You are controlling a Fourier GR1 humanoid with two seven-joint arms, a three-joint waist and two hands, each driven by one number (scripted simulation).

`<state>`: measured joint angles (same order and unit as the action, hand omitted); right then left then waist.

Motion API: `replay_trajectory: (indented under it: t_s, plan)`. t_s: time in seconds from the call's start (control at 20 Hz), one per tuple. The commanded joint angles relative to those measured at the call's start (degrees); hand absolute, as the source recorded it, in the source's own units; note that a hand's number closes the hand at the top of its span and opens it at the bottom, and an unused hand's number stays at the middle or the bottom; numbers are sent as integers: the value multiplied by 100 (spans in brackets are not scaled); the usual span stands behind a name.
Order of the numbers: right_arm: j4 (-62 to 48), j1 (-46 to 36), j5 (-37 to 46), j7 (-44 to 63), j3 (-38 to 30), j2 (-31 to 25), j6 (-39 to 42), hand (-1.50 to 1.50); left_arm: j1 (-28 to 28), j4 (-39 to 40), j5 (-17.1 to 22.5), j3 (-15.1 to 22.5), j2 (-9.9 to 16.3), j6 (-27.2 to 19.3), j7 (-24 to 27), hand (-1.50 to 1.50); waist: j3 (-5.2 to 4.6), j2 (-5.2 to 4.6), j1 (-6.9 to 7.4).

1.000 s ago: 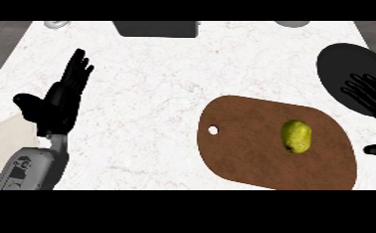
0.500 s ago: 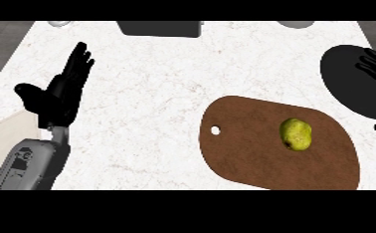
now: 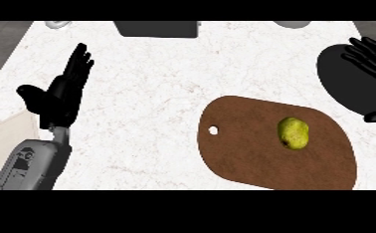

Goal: Pick the pear from the cutting board and place it in the pan

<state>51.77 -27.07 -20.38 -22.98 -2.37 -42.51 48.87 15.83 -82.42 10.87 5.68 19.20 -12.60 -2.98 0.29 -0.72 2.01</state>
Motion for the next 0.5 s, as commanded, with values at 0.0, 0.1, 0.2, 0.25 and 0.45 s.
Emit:
replay_trajectory:
  t_s: [0.0,0.1,0.2,0.25,0.45]
  plan:
    - [83,-22,-82,-957,103,142,1224,-150,-102,48,10,-37,-11,34,36,0,-7,25,-56]
    - [36,138,167,-1072,192,-32,1308,-150,-233,-5,-86,2,-44,-37,98,0,-4,19,-57]
    - [237,224,352,-1007,356,9,1145,-150,-294,91,-18,-92,34,136,233,0,-13,30,-95]
    - [300,127,244,-687,449,-29,1207,-150,-71,-253,-11,-136,87,-54,-262,0,-12,56,-79]
    - [140,246,549,-966,543,146,917,-150,-299,-161,57,-106,53,220,-47,0,-14,42,-83]
